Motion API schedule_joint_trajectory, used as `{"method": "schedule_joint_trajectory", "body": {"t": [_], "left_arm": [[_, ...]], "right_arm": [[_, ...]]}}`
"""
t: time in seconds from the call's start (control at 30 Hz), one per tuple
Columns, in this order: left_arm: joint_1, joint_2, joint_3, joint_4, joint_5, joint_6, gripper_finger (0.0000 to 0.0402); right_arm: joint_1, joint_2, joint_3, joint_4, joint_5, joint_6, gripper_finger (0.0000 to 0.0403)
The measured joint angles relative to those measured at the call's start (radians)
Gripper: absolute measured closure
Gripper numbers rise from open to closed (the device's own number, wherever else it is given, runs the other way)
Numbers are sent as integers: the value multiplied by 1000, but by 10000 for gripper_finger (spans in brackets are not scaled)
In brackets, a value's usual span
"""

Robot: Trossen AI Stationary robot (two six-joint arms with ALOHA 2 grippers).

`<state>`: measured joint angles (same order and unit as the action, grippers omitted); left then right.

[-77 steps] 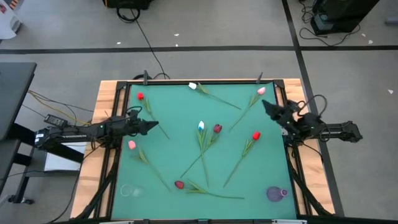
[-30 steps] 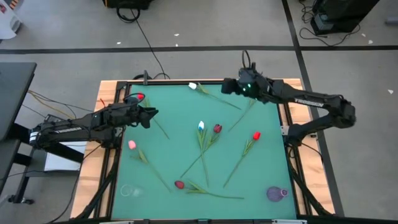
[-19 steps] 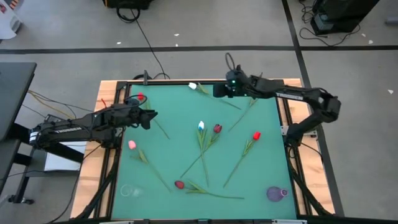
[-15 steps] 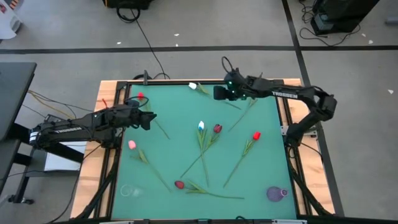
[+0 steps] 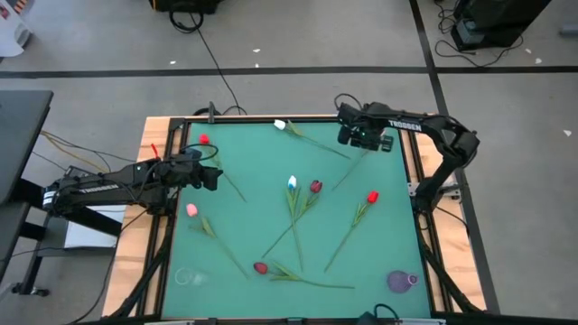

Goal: Sort flowers into vase by color
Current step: Put the top pink flower into the transparent vase

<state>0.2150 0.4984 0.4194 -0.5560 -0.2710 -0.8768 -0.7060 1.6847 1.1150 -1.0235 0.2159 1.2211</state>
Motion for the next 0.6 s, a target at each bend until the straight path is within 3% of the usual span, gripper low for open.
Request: {"method": "schedule_joint_trajectory", "body": {"t": [0.3,0.6], "left_arm": [[0,0,0,-1,0,0,253],[0,0,0,5,-1,5,253]], "right_arm": [[-49,15,-125,136,-79,141,253],[-56,12,-202,293,-68,200,280]]}}
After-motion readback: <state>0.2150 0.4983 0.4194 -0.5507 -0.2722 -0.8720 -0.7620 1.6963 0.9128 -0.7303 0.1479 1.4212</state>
